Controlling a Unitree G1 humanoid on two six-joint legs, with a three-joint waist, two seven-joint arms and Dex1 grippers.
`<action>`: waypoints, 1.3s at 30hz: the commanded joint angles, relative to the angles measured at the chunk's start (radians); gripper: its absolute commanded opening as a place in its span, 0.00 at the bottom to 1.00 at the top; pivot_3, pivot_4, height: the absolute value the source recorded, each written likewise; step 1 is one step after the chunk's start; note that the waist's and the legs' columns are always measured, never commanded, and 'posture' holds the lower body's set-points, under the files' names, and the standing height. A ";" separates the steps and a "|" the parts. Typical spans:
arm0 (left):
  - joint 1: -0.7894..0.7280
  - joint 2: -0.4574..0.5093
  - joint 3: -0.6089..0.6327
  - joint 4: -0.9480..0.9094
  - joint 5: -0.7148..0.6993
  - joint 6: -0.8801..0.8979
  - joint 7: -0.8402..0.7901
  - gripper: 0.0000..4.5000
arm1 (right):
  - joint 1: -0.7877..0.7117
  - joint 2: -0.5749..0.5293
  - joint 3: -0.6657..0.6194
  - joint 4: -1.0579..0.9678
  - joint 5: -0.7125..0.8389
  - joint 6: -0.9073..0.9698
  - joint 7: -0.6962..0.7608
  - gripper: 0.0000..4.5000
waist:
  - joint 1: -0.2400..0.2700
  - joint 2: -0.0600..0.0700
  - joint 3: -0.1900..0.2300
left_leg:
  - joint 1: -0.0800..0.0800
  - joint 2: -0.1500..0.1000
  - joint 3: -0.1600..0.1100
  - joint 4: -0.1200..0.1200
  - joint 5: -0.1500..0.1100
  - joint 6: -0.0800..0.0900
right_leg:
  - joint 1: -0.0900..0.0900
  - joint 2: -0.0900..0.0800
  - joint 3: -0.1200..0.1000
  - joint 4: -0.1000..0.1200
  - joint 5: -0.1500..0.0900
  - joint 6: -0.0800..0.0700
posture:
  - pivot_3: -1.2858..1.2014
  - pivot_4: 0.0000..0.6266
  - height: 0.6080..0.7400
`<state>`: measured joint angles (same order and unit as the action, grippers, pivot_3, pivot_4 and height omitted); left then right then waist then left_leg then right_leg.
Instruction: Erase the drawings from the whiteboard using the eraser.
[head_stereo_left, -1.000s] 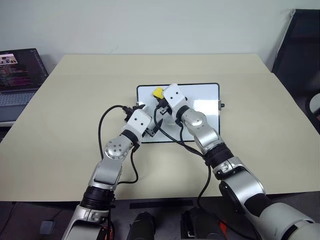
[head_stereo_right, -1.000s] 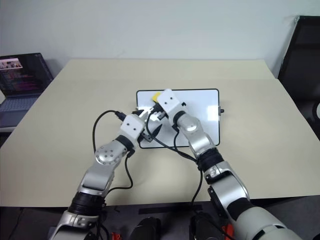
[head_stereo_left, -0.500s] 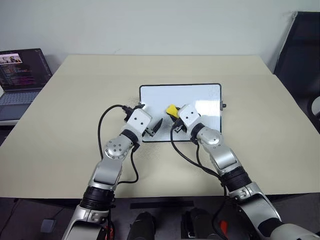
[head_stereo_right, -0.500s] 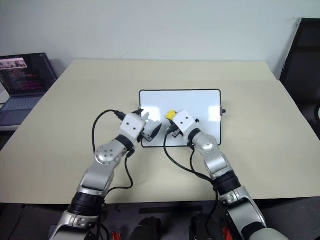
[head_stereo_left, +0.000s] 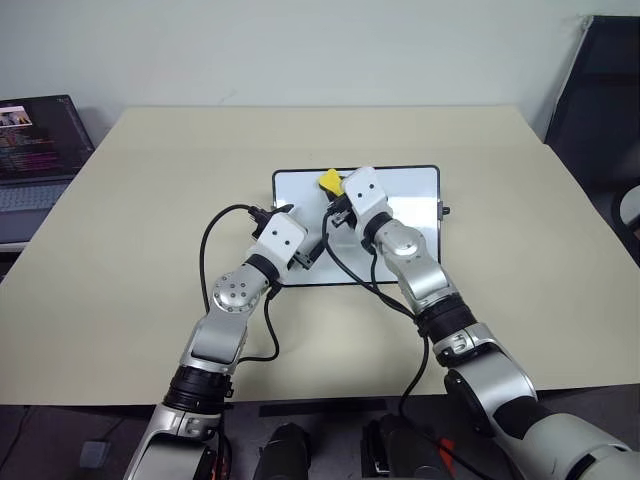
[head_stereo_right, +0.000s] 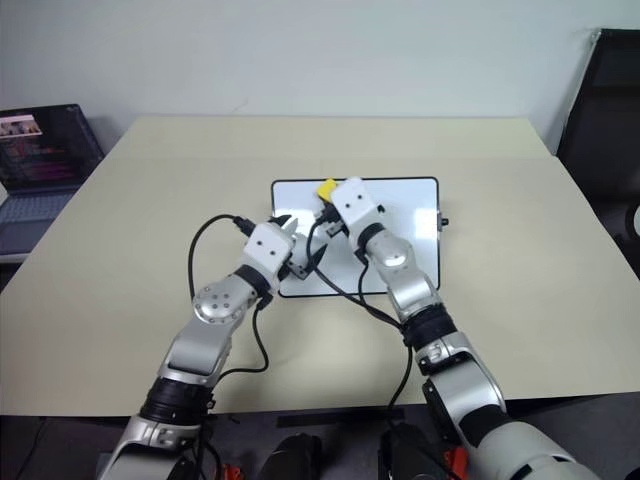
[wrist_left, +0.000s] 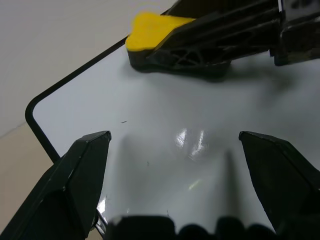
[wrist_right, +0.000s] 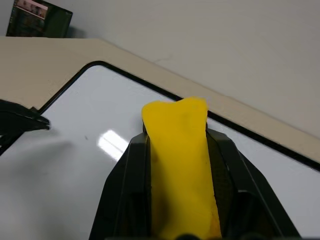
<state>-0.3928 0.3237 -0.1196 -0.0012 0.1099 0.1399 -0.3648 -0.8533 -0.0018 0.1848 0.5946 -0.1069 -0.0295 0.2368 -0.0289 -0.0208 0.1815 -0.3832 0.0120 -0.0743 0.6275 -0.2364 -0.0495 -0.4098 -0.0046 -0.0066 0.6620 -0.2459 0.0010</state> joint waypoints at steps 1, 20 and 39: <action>-0.010 0.006 0.014 -0.032 -0.003 -0.017 0.001 1.00 | 0.016 -0.029 0.004 -0.017 -0.017 -0.005 0.016 0.26 | 0.000 0.000 0.000 | 0.000 0.000 0.000 0.000 0.000 0.000 | 0.000 0.000 0.000 0.000 0.000 0.000 | 0.52 0.24 1.00; -0.089 -0.003 -0.002 0.053 -0.019 -0.071 -0.039 1.00 | 0.275 -0.145 -0.045 -0.423 0.073 0.195 0.119 0.26 | 0.005 0.000 0.000 | 0.003 -0.001 -0.001 0.002 0.000 0.000 | 0.004 0.000 -0.001 0.001 -0.001 0.002 | 0.52 0.24 1.00; -0.208 -0.138 -0.089 0.119 -0.422 -0.003 -0.593 1.00 | 0.521 -0.365 -0.497 -1.155 0.306 1.065 0.047 0.26 | 0.000 0.000 0.001 | 0.000 -0.001 0.000 0.002 0.000 0.000 | 0.002 0.002 -0.002 -0.002 -0.002 0.003 | 0.52 0.24 1.00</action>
<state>-0.5831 0.1920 -0.1910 0.1295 -0.2787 0.1288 -0.9044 -0.3351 -0.3494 -0.2533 -0.5203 0.1835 1.0033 0.2974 -0.0286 -0.0210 0.1826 -0.3833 0.0108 -0.0746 0.6291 -0.2363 -0.0494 -0.4078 -0.0028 -0.0085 0.6593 -0.2477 0.0036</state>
